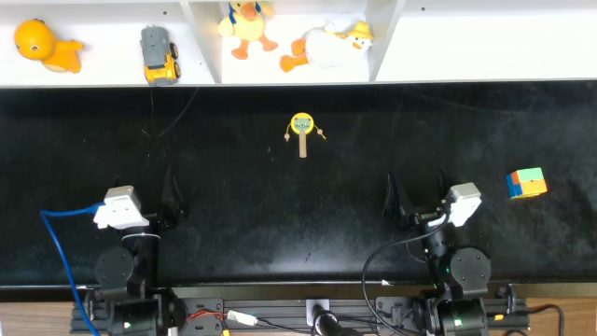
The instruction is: Store Toys
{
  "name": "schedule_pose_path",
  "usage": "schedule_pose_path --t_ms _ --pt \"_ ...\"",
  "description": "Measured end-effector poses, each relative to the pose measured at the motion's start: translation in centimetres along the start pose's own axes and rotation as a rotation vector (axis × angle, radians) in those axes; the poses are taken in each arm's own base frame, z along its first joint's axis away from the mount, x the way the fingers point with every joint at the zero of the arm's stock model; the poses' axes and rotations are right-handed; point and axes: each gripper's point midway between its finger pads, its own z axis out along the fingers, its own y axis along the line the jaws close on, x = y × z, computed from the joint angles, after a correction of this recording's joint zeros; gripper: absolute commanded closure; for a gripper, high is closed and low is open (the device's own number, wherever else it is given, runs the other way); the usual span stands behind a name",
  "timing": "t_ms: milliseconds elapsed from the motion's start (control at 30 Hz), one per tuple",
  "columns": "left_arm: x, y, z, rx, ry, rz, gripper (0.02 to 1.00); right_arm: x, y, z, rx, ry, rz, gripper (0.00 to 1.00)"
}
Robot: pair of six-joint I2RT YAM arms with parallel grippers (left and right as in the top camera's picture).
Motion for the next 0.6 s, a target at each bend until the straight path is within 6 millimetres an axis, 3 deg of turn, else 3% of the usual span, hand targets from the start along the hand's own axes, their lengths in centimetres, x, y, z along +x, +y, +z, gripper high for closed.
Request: schedule_pose_path --t_ms 600 --pt "0.0 0.0 0.0 0.000 0.000 0.000 0.020 0.3 1.5 -0.1 -0.087 0.025 0.016 0.001"
